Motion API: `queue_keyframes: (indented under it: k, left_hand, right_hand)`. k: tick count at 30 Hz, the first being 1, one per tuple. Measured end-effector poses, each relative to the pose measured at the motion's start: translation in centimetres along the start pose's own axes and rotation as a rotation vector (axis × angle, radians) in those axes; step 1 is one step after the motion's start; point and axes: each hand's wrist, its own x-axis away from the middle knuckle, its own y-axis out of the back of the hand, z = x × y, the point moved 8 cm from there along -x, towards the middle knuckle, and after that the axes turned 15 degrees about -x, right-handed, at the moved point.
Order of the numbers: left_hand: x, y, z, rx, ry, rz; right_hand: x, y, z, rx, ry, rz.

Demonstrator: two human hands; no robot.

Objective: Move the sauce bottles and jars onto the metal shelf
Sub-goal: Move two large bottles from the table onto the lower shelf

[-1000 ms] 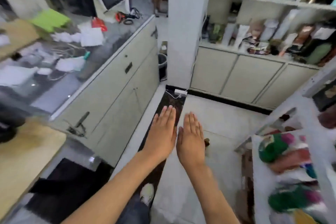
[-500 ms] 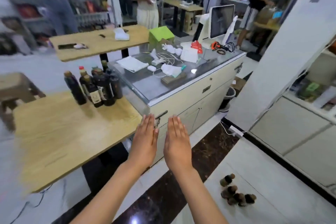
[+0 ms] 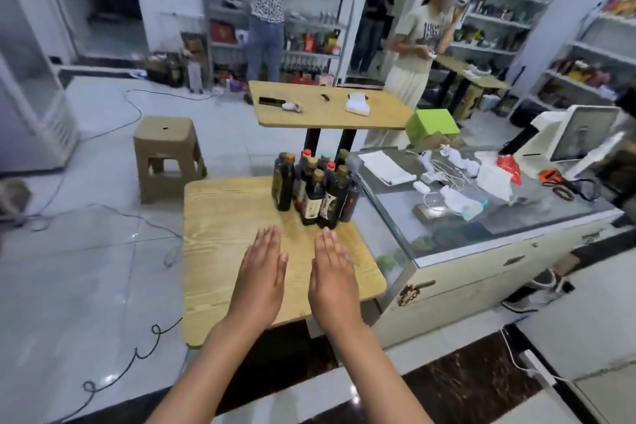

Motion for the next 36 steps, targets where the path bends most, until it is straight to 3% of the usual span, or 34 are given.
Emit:
queue_keyframes:
  k: [8, 16, 29, 36]
  left_hand:
    - [-5.7, 2.9, 9.6, 0.016, 0.034, 0.017]
    - [-13.0, 3.0, 12.0, -0.003, 0.113, -0.016]
    - [-33.1, -7.6, 9.1, -0.211, 0.137, 0.107]
    - [-43.0, -12.7, 11.0, -0.095, 0.201, 0.159]
  right_hand:
    - [-8.0, -6.3, 2.7, -0.106, -0.063, 0.059]
    - [-15.9, -9.5, -0.7, -0.219, -0.135, 0.1]
    - [-32.9, -16.3, -14.1, -0.484, -0.346, 0.19]
    - [-38.6, -20.0, -16.7, -0.63, -0.347, 0.195]
